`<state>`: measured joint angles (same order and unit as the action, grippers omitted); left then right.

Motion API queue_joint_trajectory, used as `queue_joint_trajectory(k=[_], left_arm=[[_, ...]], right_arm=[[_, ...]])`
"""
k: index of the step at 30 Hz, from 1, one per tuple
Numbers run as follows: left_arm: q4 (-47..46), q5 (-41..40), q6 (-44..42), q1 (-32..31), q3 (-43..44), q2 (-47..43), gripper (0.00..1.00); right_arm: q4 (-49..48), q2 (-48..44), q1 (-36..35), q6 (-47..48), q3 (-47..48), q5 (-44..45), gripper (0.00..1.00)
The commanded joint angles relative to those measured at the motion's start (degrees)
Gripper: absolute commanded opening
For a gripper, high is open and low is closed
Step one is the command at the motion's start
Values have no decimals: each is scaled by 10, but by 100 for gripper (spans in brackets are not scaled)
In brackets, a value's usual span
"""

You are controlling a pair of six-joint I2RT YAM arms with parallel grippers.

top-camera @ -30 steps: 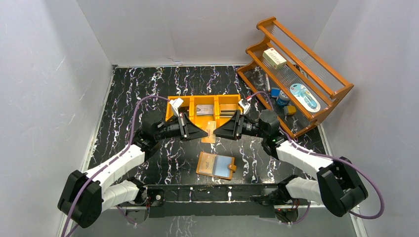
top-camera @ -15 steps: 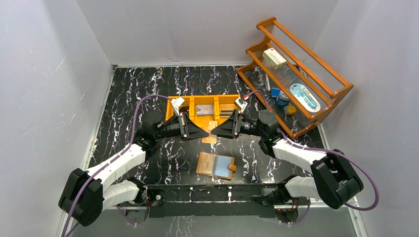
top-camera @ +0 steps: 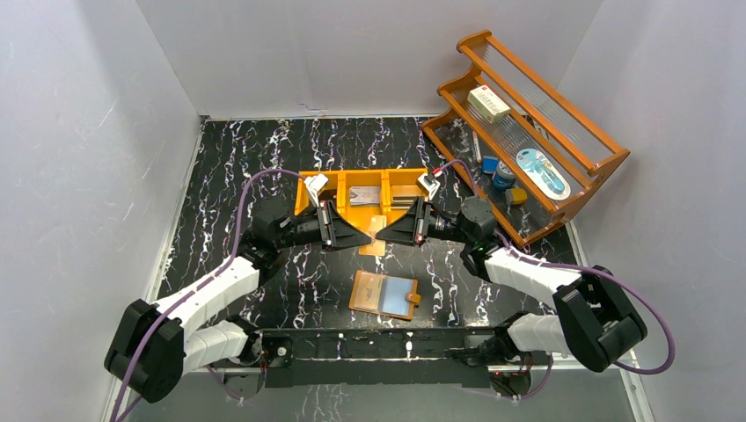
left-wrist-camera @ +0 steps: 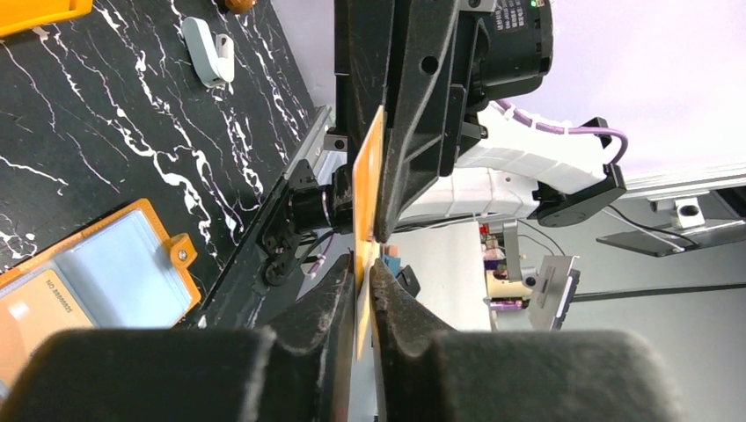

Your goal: Take the credit cards out of the card holder

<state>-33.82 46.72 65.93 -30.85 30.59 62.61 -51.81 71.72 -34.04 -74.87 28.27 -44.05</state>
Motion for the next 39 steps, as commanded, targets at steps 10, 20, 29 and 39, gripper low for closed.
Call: queue_joint_trajectory(k=[10, 20, 29, 39], left_arm=[[437, -230, -221, 2, 105, -96, 82], [632, -499, -280, 3, 173, -150, 98], [700, -651, -355, 3, 198, -178, 98], [702, -671, -379, 3, 119, -209, 98]], right_arm=[[269, -86, -4, 148, 30, 161, 0], [494, -98, -3, 191, 139, 198, 0], [579, -57, -4, 191, 241, 198, 0], [578, 30, -4, 191, 316, 198, 0]])
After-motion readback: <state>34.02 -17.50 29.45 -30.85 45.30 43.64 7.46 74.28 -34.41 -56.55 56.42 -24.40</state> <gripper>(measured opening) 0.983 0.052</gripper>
